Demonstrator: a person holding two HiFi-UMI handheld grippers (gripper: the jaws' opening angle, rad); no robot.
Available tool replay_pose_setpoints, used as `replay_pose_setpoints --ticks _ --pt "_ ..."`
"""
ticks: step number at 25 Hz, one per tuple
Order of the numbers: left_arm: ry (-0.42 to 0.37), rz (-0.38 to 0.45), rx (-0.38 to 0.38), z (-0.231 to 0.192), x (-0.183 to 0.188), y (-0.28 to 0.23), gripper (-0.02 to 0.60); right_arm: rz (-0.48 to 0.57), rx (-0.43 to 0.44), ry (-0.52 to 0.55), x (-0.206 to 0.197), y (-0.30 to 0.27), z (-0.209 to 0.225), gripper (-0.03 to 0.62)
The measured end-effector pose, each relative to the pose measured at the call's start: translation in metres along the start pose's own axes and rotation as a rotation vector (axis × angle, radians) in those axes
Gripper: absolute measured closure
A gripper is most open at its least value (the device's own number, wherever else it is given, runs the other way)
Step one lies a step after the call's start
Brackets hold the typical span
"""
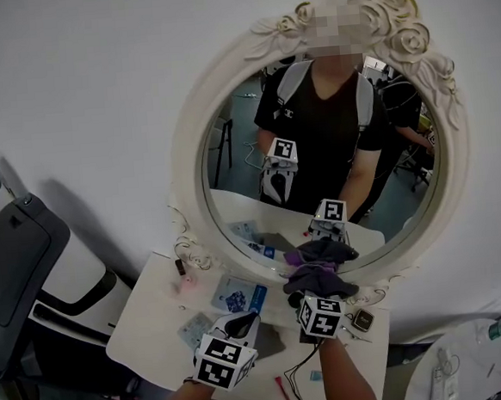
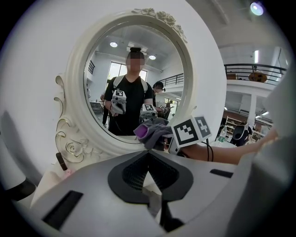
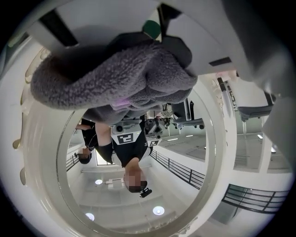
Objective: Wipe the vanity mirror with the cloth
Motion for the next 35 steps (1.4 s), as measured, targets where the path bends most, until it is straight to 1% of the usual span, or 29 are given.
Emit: replay_pose_setpoints --ticks 2,3,4,6,8,10,15,18,20,22,24,27,30,32,35 --pt "0.002 0.005 0.003 -0.001 0.001 0.001 0.575 0.021 0.041 -0.026 0.008 0.006 -0.001 0.566" --pt "0.001 0.010 0.004 -0.001 0.003 0.001 0.575 0.047 0.054 -0.026 0.017 0.012 -0.002 0.566" --pt "-0.002 0.018 0.002 -0.001 0.005 0.002 0.575 0.085 0.063 -0.013 0.028 0.020 -0.004 0.566" --pt "-0.014 0.037 -0.007 0.002 0.012 0.003 0.575 0.186 0.074 0.053 0.058 0.041 -0.013 0.566" --pt "-0.031 0.052 -0.022 0.008 0.019 0.002 0.575 0.297 0.086 0.140 0.094 0.064 -0.025 0.566" --pt "-0.050 0.064 -0.039 0.015 0.024 0.001 0.575 0.390 0.109 0.191 0.133 0.087 -0.035 0.566" --pt "-0.081 0.088 -0.058 0.024 0.034 0.003 0.575 0.579 0.194 0.198 0.248 0.143 -0.048 0.566" --pt "-0.076 0.095 -0.051 0.023 0.034 0.006 0.575 0.655 0.217 0.215 0.314 0.170 -0.059 0.566" --pt "-0.068 0.098 -0.044 0.022 0.033 0.008 0.575 0.682 0.202 0.249 0.352 0.182 -0.068 0.566" --pt "-0.062 0.102 -0.031 0.019 0.032 0.011 0.575 0.699 0.192 0.269 0.381 0.189 -0.077 0.566" --pt "-0.054 0.104 -0.014 0.014 0.031 0.015 0.575 0.696 0.195 0.272 0.399 0.192 -0.083 0.566" --pt "-0.032 0.111 0.014 0.004 0.030 0.020 0.575 0.672 0.193 0.266 0.412 0.181 -0.087 0.566" --pt "-0.016 0.109 0.035 -0.003 0.029 0.022 0.575 0.710 0.179 0.265 0.410 0.174 -0.090 0.566" --pt "-0.013 0.105 0.042 -0.006 0.028 0.022 0.575 0.734 0.180 0.285 0.405 0.171 -0.093 0.566" --pt "-0.006 0.100 0.048 -0.011 0.028 0.020 0.575 0.732 0.191 0.328 0.396 0.164 -0.099 0.566"
Point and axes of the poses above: the fingertips, and each gripper's own axes: y backward along the fingers, z to its right, x out of its top, the point moved 9 cm from there along y, backward along the fingers, and after that the axes turned 5 degrees about -z, right-handed, at the moved point
